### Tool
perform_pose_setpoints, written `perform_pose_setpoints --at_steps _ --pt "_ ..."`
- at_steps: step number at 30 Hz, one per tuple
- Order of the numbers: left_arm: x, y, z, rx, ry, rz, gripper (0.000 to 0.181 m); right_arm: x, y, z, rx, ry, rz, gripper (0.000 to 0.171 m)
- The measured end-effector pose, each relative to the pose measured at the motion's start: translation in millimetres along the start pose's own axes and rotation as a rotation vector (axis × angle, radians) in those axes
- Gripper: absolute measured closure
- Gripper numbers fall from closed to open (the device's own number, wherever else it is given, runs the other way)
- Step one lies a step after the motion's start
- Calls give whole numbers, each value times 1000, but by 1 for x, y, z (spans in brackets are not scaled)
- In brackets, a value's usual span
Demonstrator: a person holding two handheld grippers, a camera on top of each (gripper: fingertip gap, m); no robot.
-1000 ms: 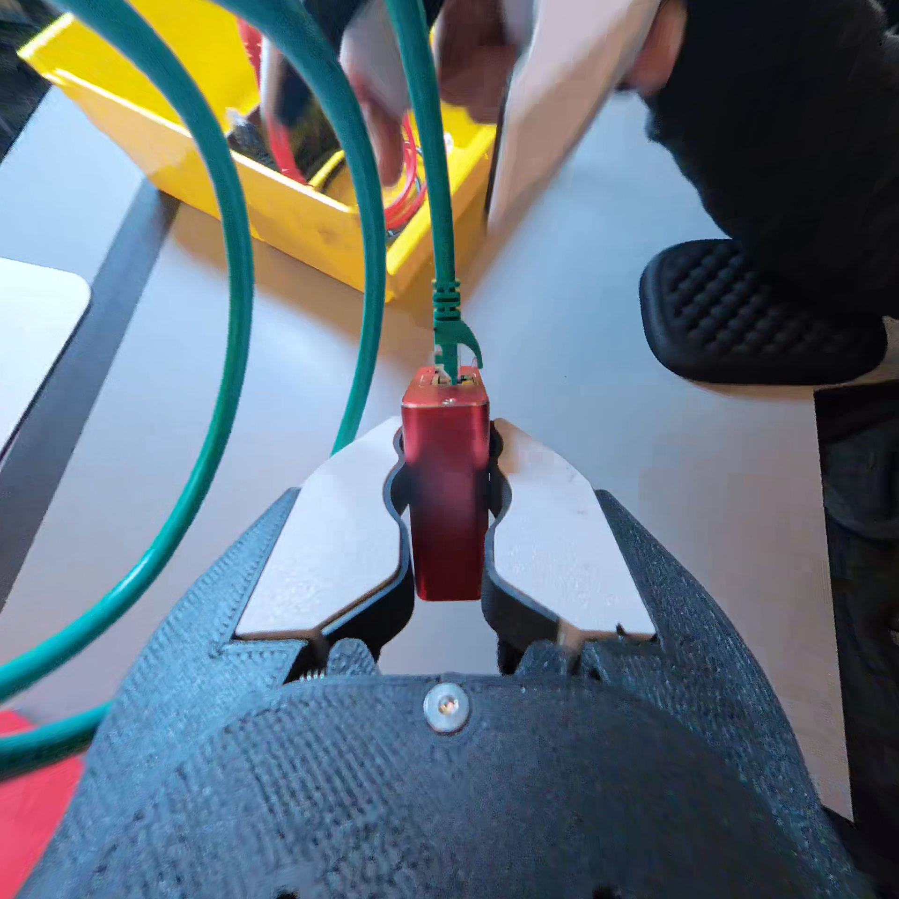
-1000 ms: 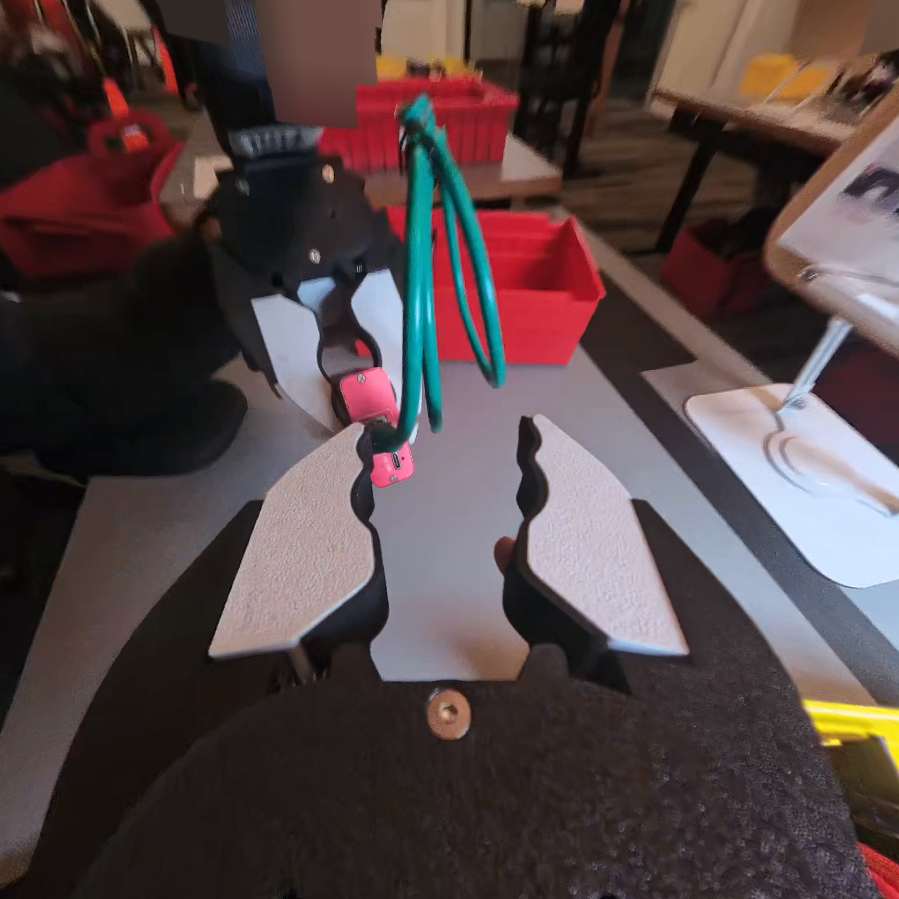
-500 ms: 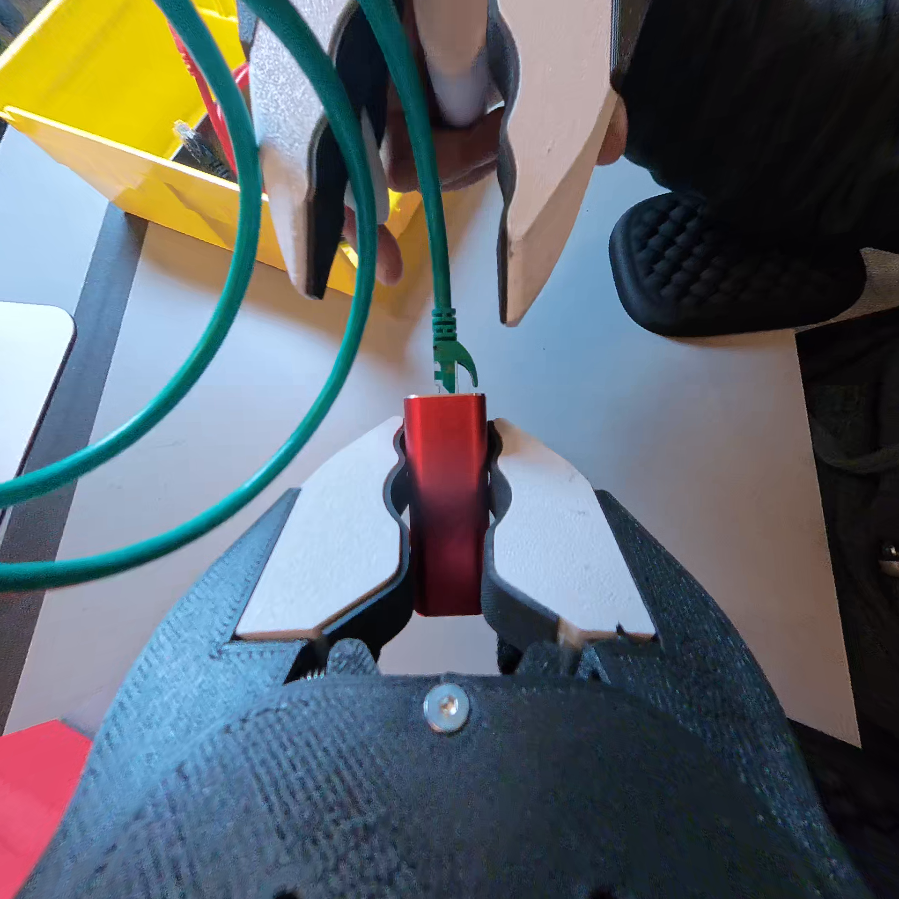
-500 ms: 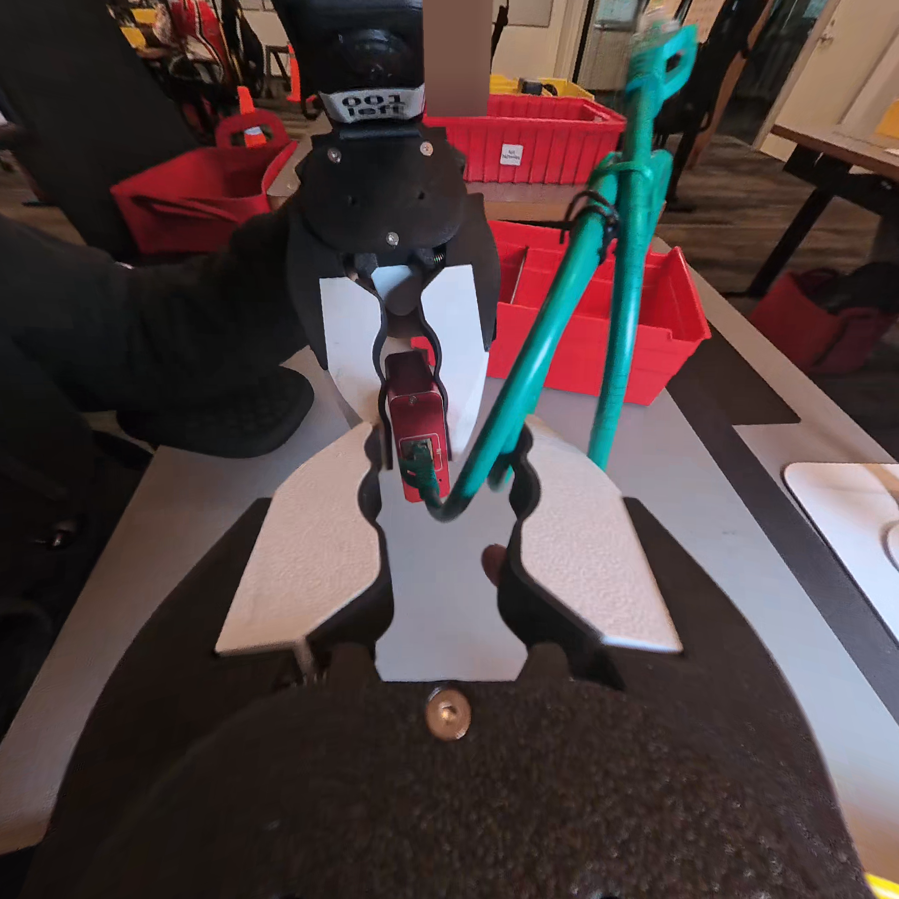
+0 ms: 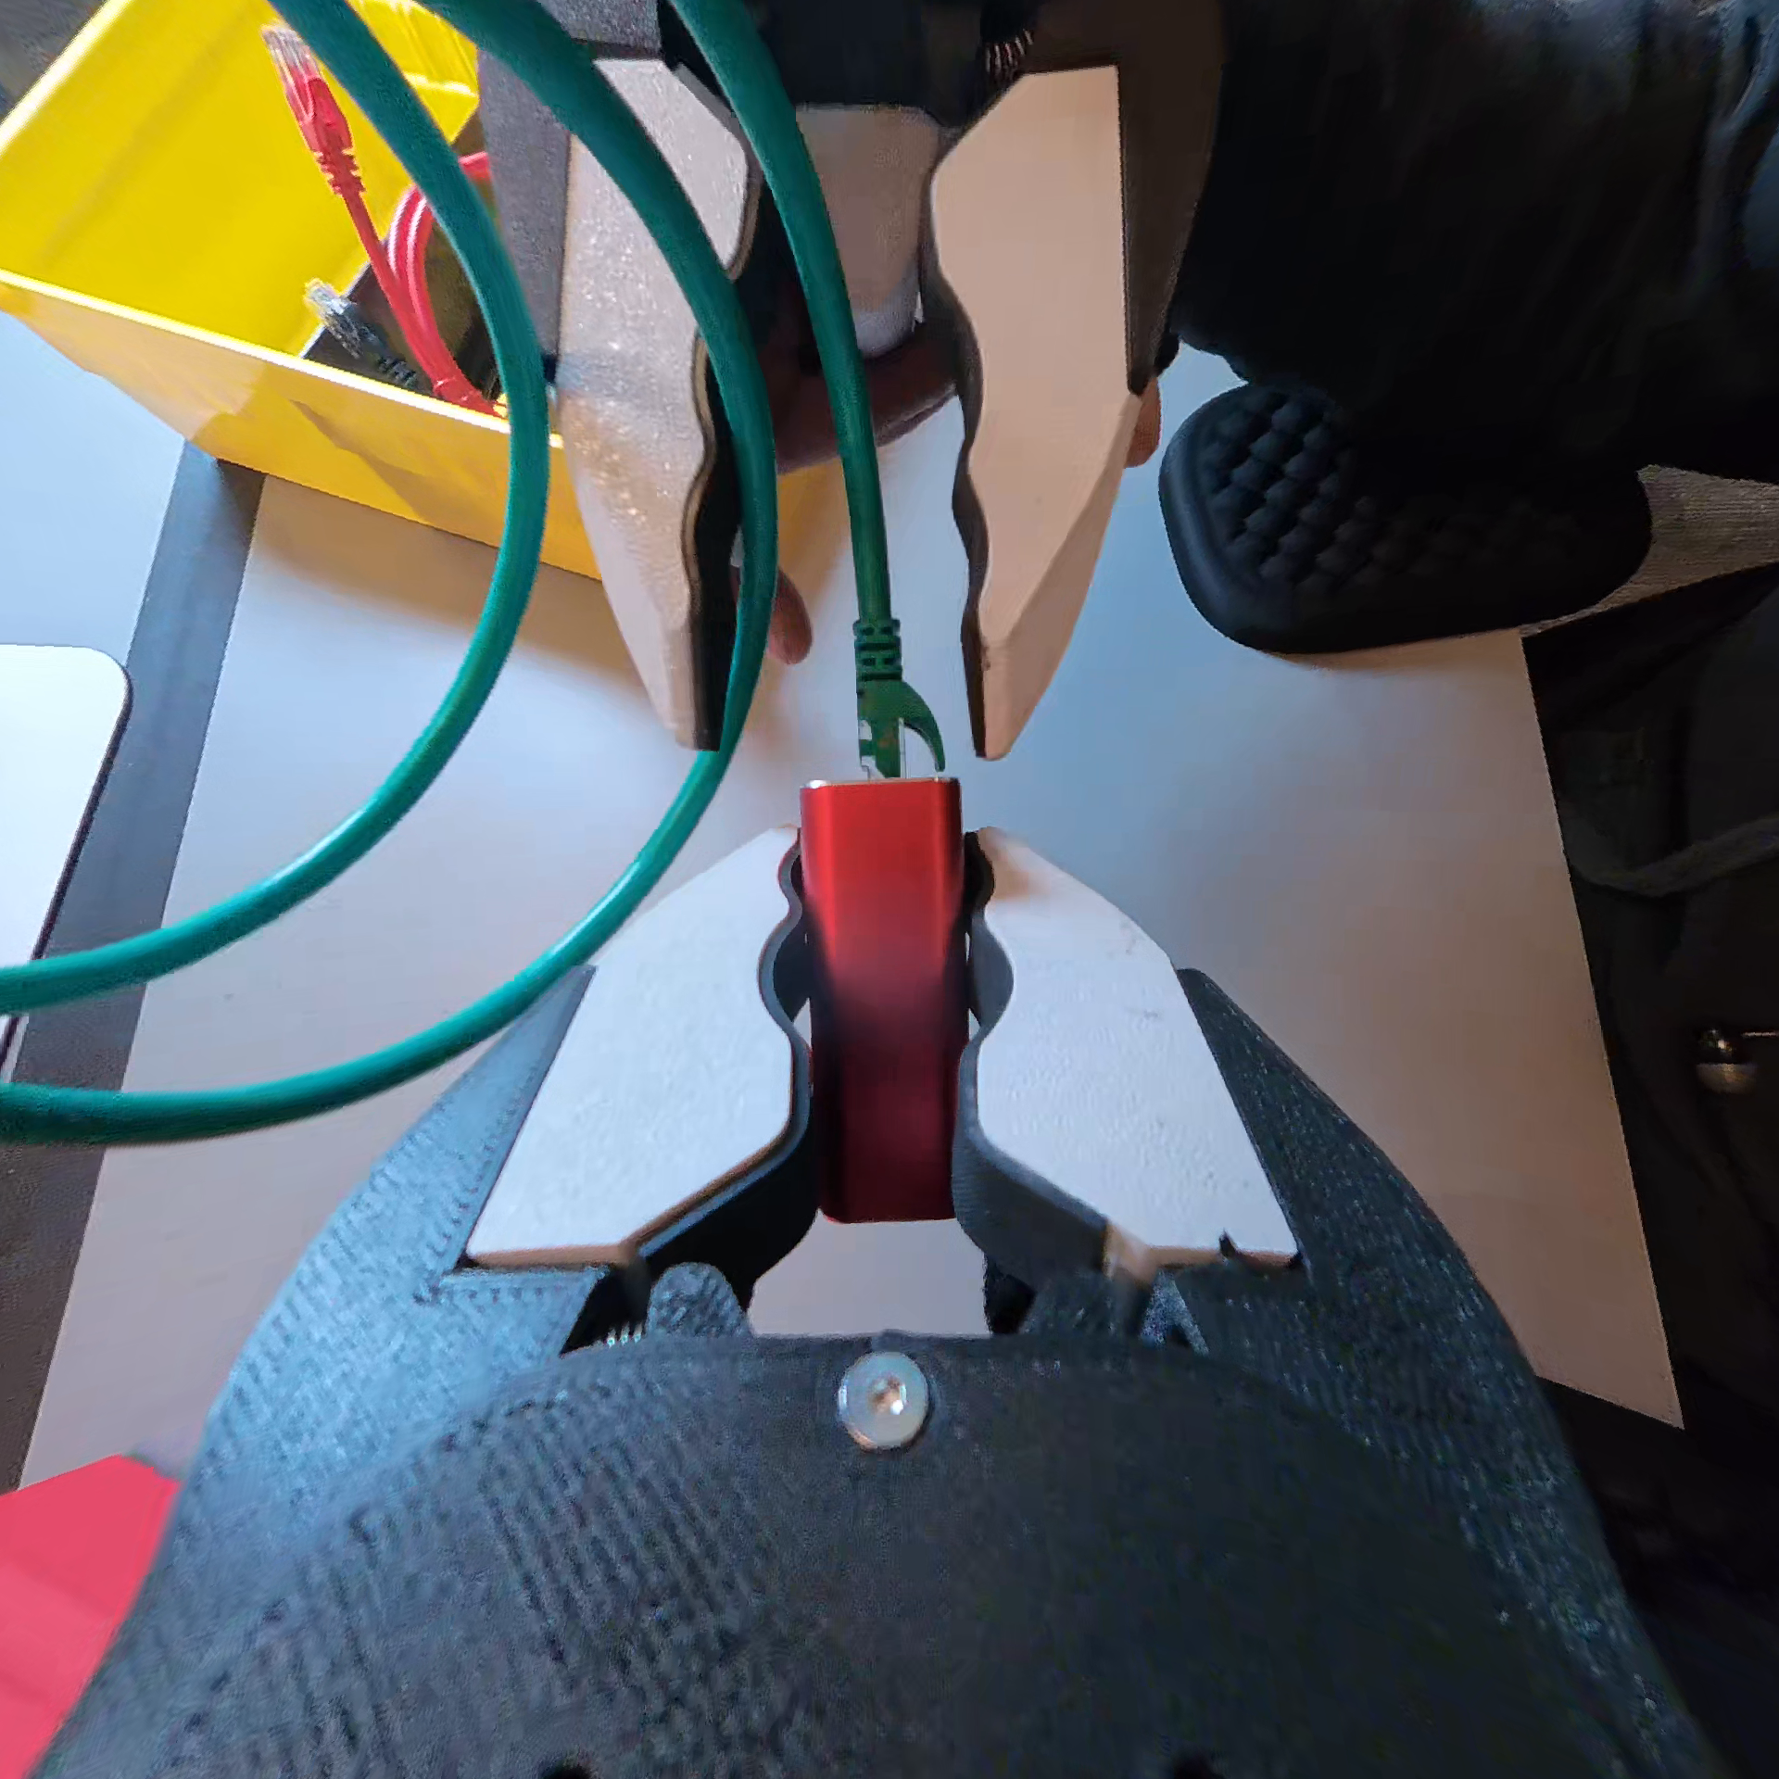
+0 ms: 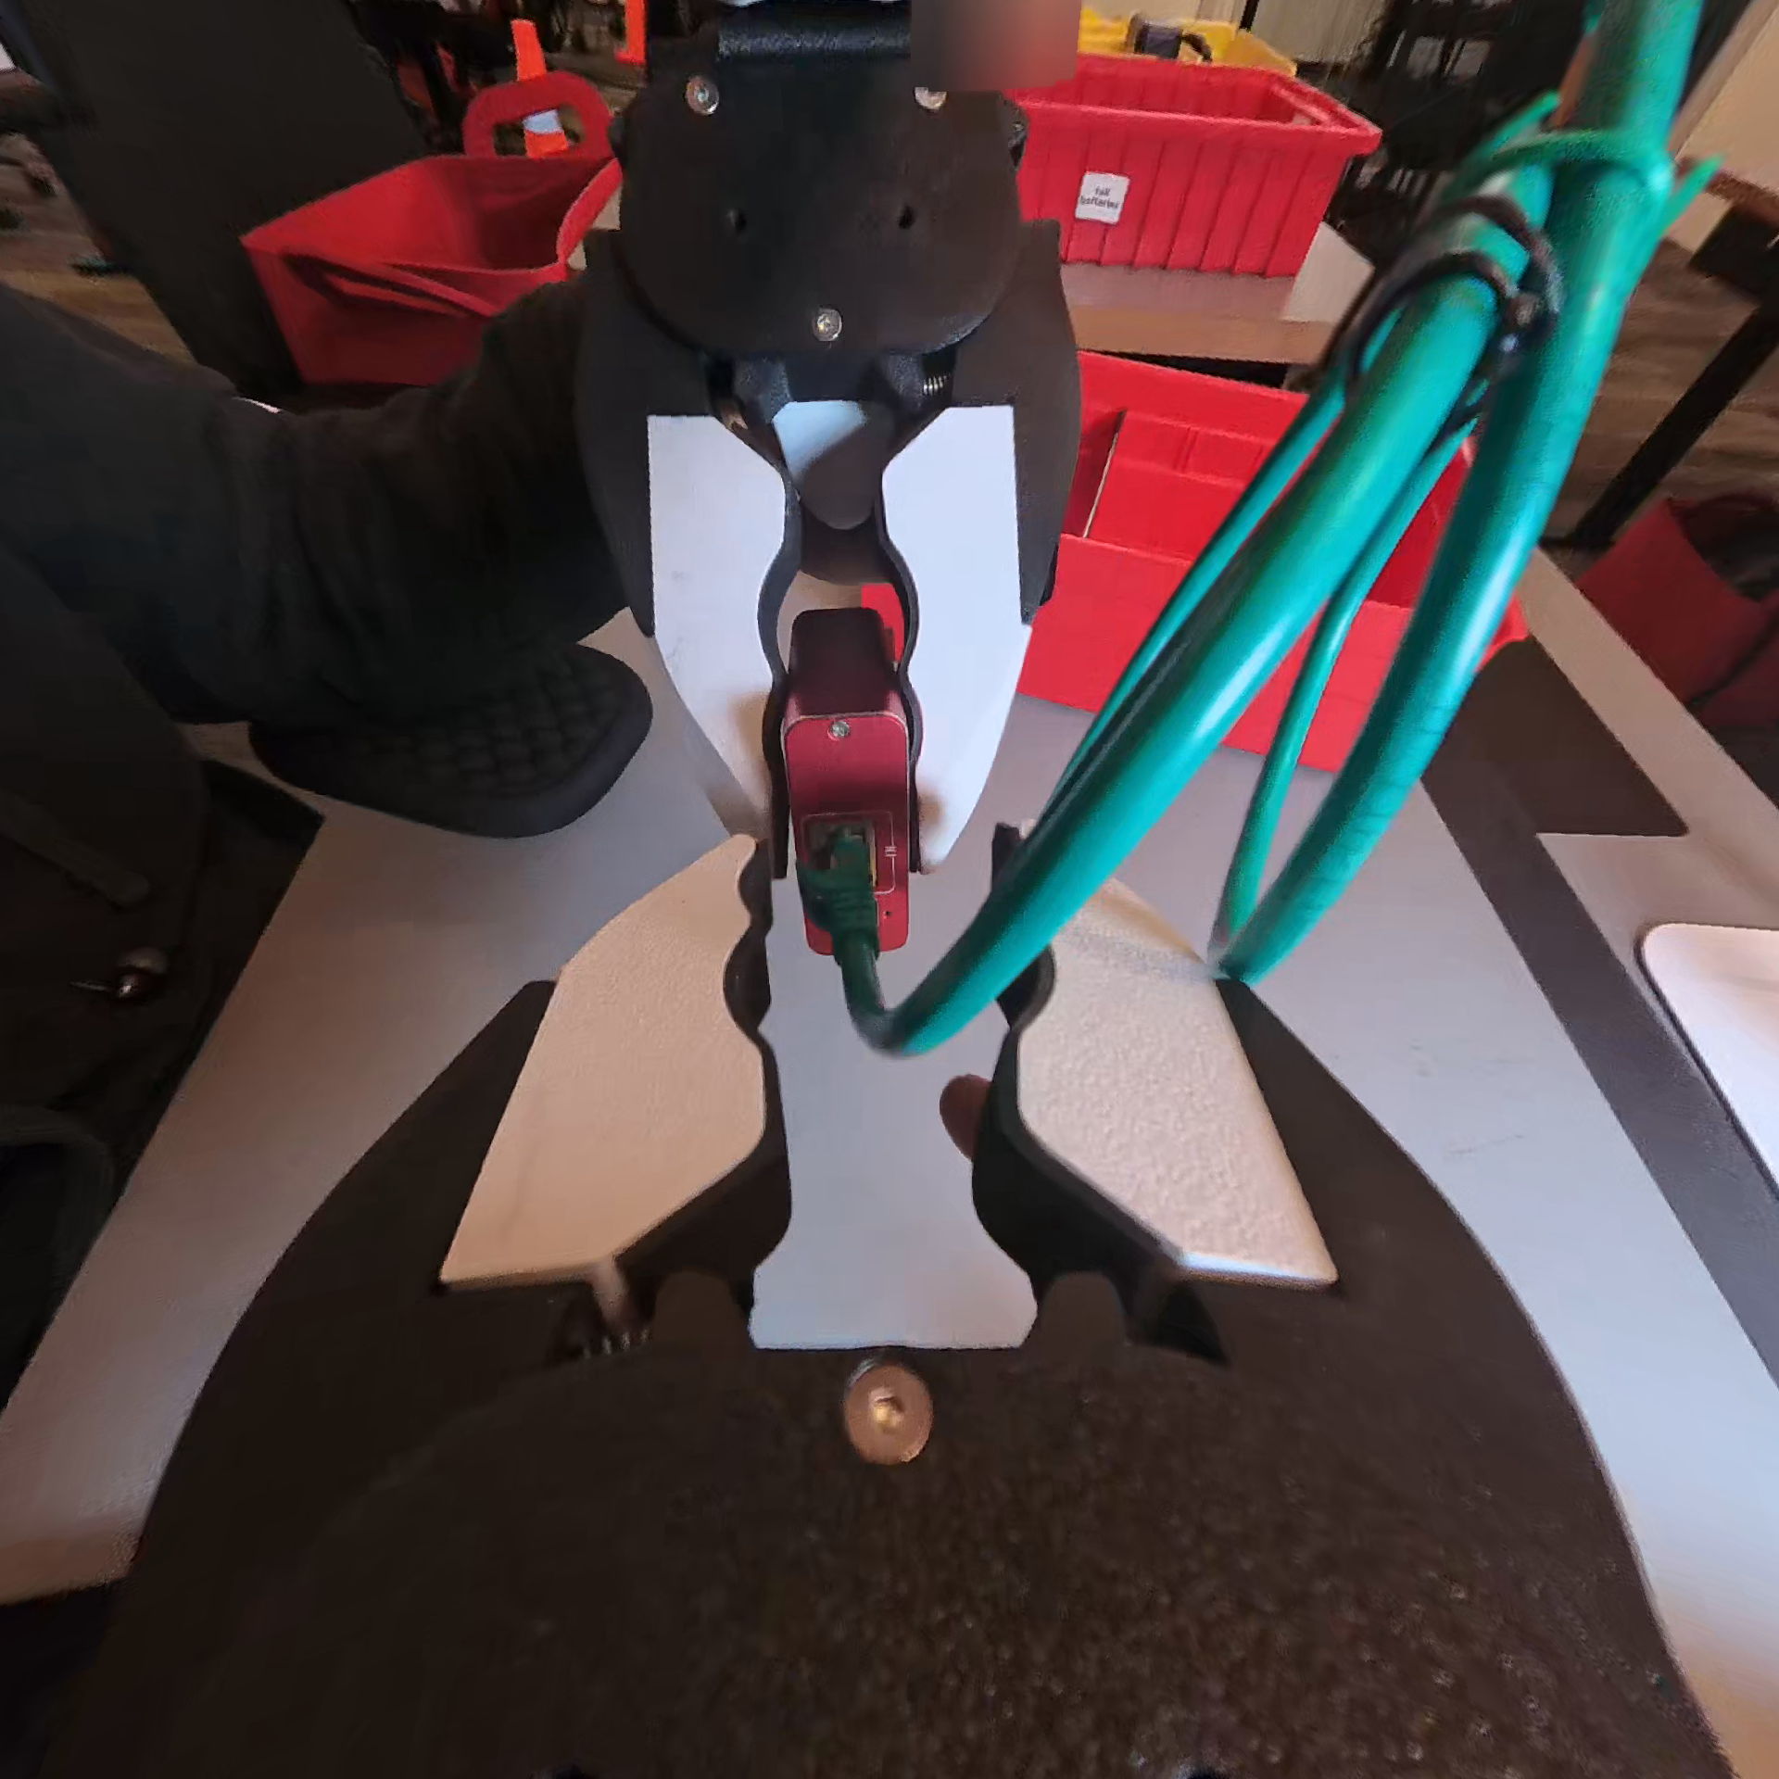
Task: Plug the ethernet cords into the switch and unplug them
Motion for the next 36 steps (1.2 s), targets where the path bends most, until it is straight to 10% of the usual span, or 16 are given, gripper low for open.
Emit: perform_pose_setpoints --at_steps 9,24,31,36 --pt "-2 15 -4 155 -1 43 152 -5 -4 -6 47 45 -55 157" --pt "1 43 -31 1194 127 217 131 3 34 -24 1051 -133 33 157" --pt "4 61 -30 1134 126 9 154 5 -5 -20 932 -244 63 155" --pt "-6 92 -18 1157 142 -48 154 10 -1 -21 449 -192 107 143"
Point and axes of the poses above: each gripper's, where its closed fingertips meet, y back along the fingers, z out of its underside, x = y × z across the jaws, the point moved 10 cm from there along y, back along the fingers, and after that the axes turned 9 degrees about y, right-handed, at the moved point
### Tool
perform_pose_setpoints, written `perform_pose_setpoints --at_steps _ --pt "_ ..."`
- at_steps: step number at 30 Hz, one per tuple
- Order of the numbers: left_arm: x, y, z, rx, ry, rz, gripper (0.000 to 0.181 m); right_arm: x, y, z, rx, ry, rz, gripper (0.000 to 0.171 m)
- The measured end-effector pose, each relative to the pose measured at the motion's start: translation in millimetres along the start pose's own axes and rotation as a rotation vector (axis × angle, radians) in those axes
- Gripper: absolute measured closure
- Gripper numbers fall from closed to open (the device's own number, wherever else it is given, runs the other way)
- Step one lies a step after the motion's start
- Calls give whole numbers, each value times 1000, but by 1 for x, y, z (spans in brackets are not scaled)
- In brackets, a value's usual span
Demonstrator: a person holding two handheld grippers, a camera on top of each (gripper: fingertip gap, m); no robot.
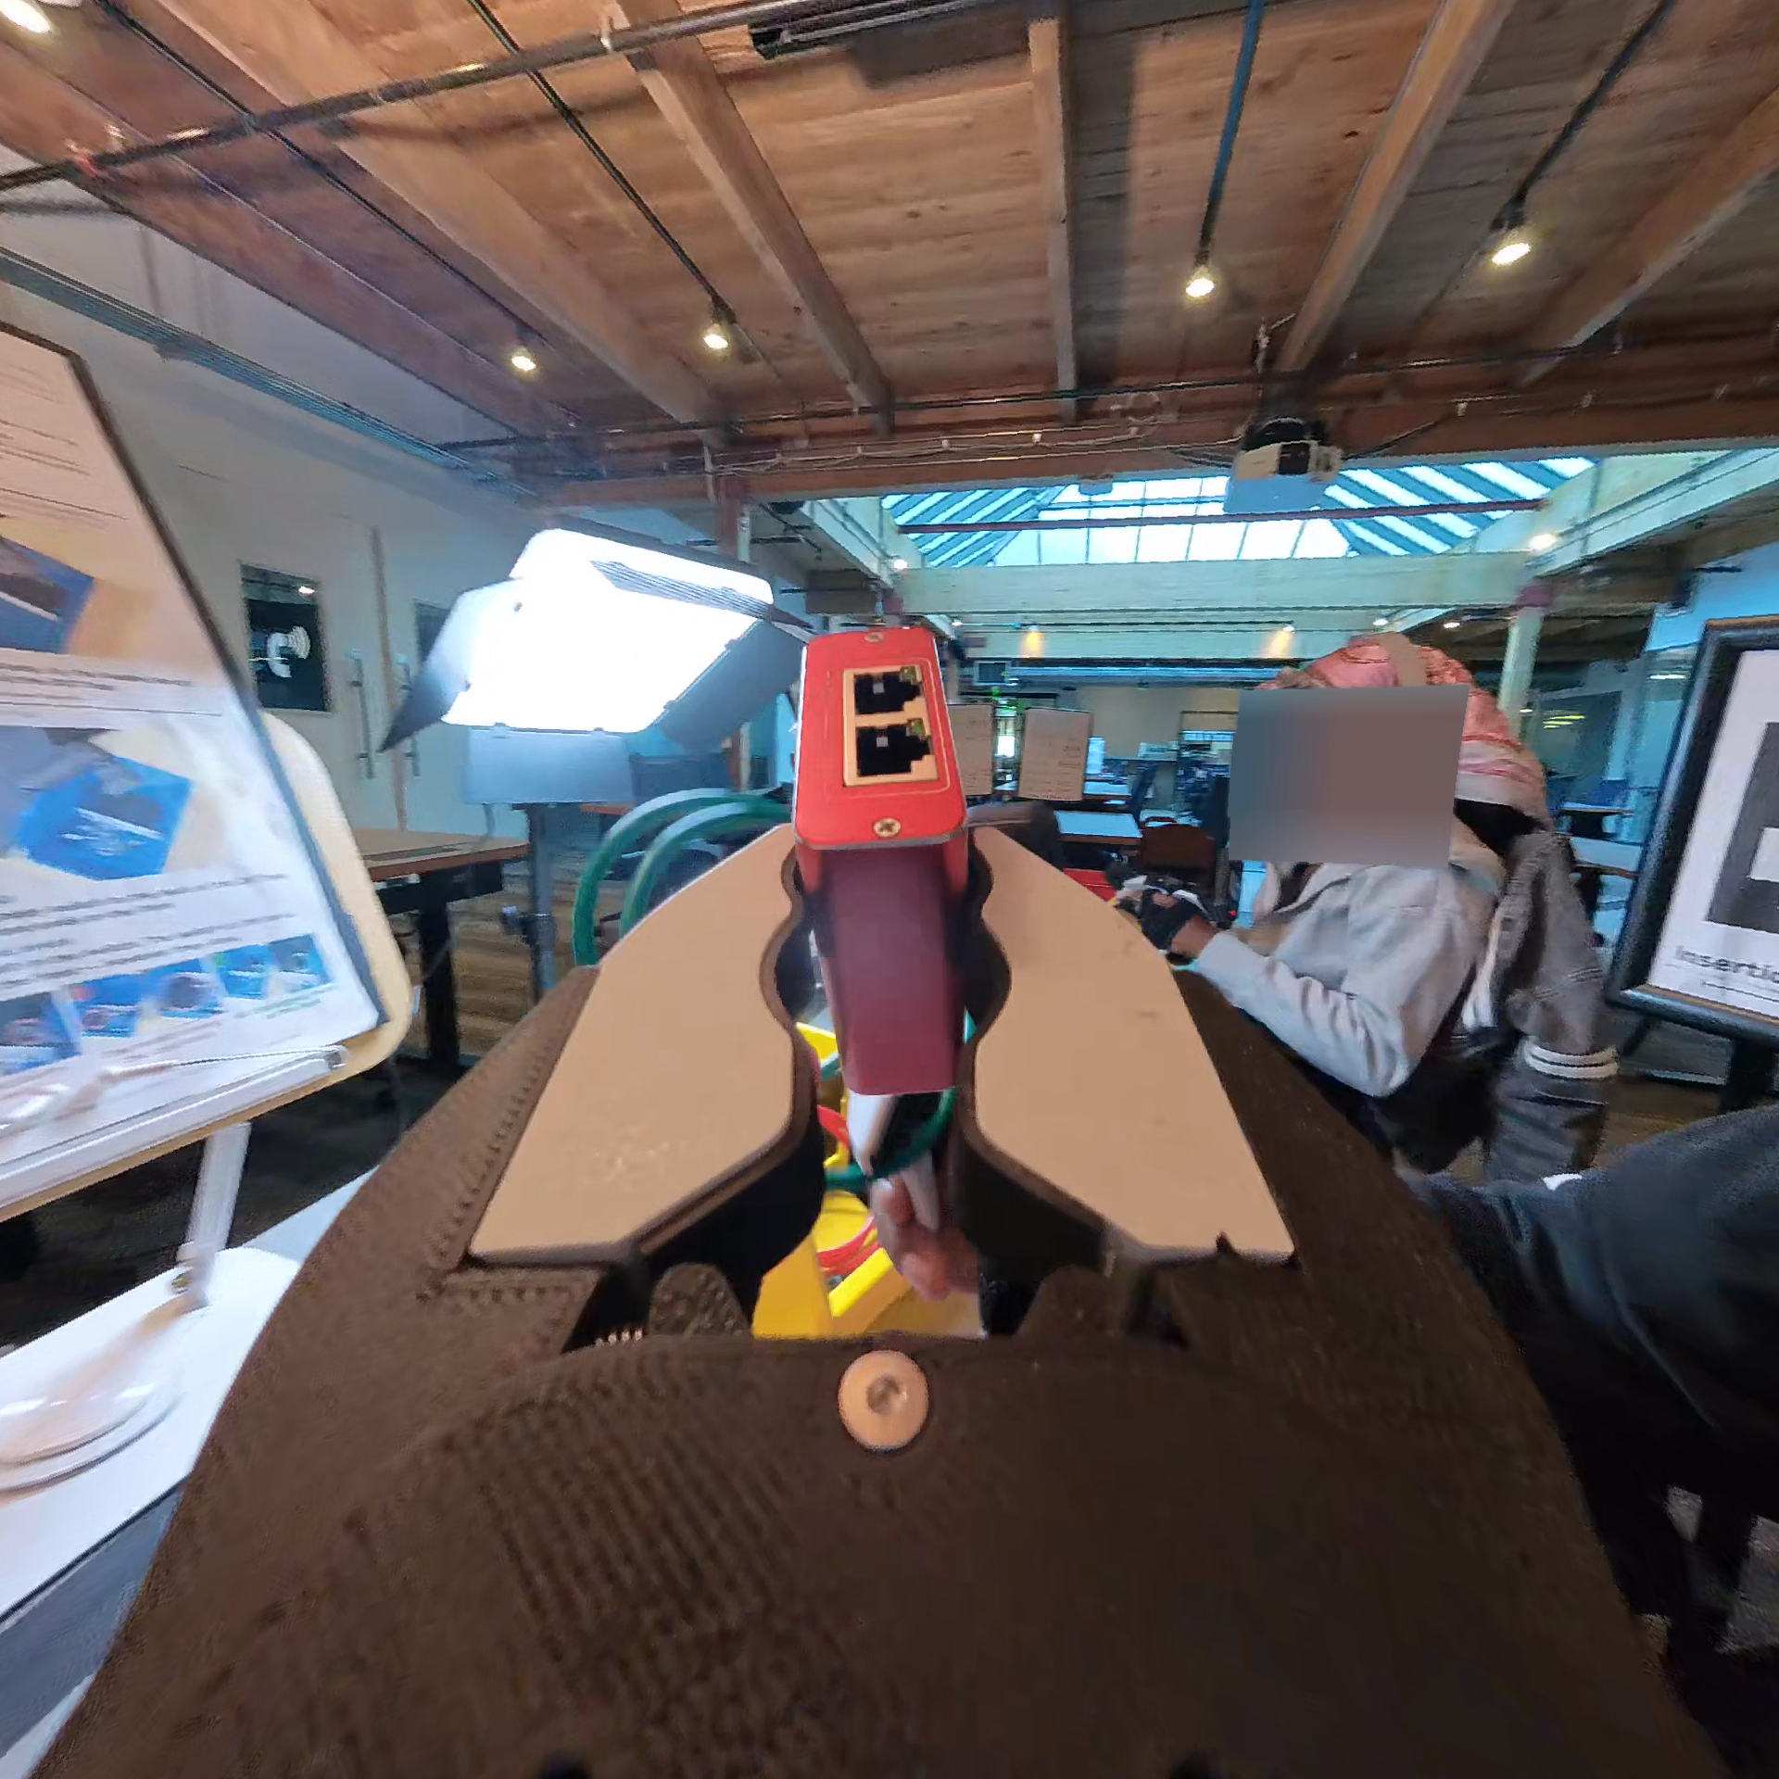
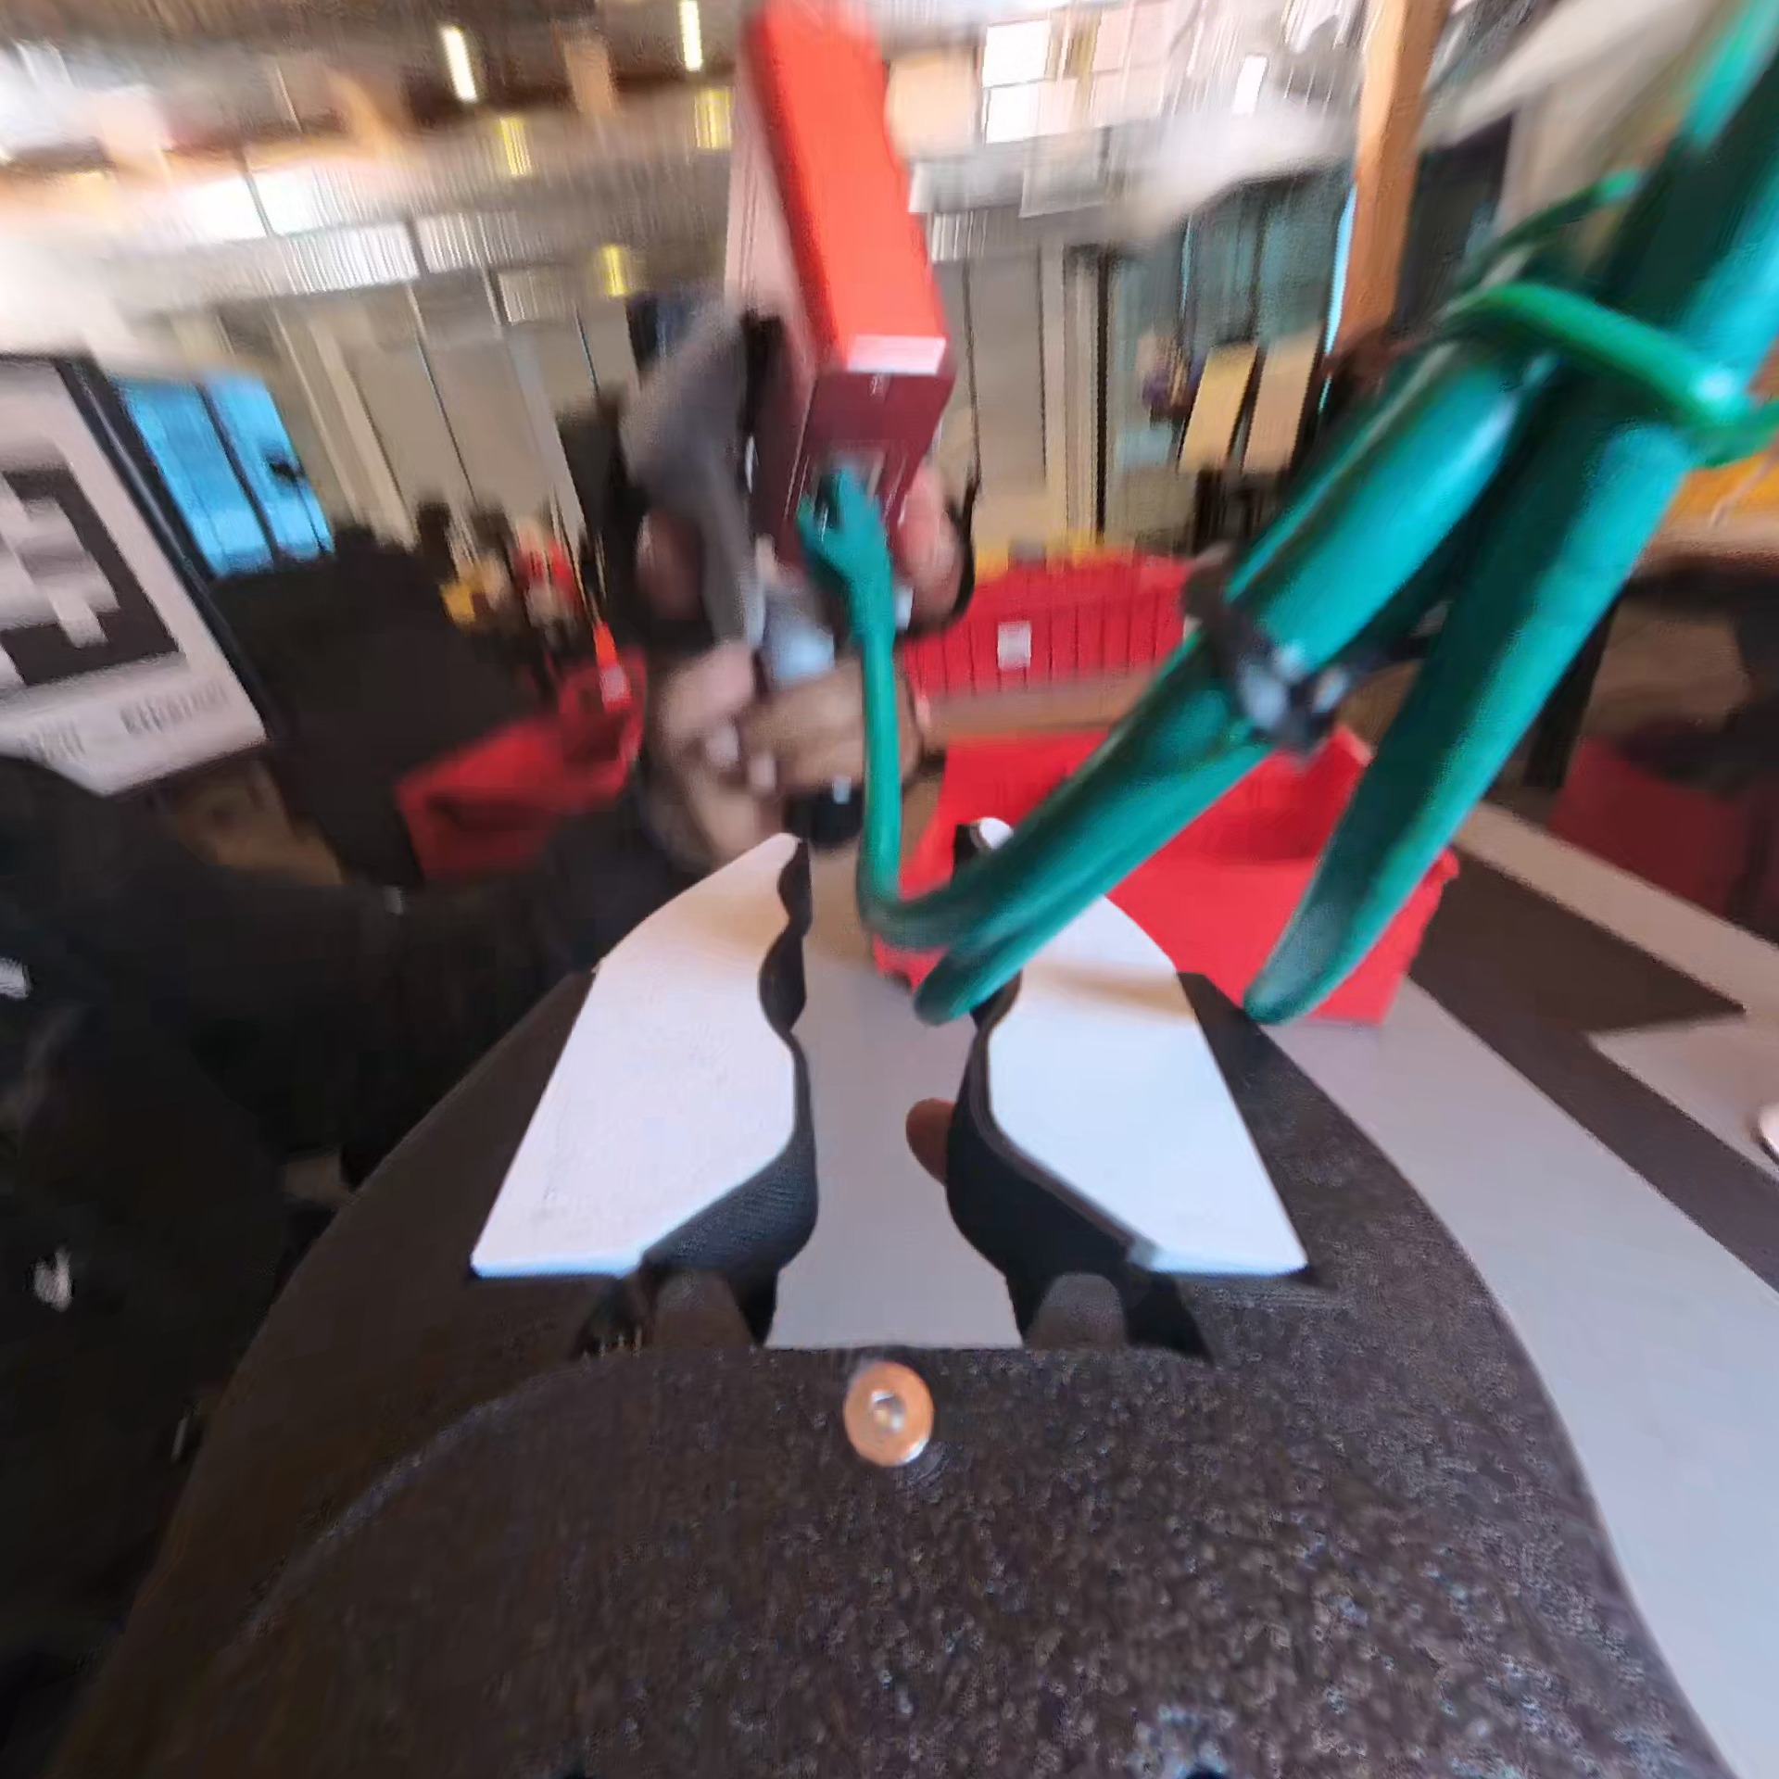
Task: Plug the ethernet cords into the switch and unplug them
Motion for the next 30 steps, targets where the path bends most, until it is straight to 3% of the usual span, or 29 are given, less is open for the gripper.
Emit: perform_pose_setpoints --at_steps 5,10,15,19,24,30 --pt "-14 30 -23 66 -22 -117 154 -14 13 6 -509 210 -112 135" --pt "-30 58 -36 112 -42 -278 155 -11 37 -12 -637 281 55 138" --pt "-25 50 -34 24 -33 -199 154 -13 45 -49 -264 361 224 140" --pt "-13 24 -20 -21 15 -67 154 -22 18 -46 -40 250 151 141" --pt "11 -9 -1 -61 65 88 154 -28 -20 -22 42 122 57 142" --pt "25 -23 9 -74 56 140 154 -34 -21 -23 132 78 13 157"
Point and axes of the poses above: each gripper's, where its closed fingertips meet, y back along the fingers, z out of its underside, x = y × z across the jaws, the point moved 10 cm from there along y, back along the fingers, and after that the axes turned 9 degrees about y, right-handed, at the moved point
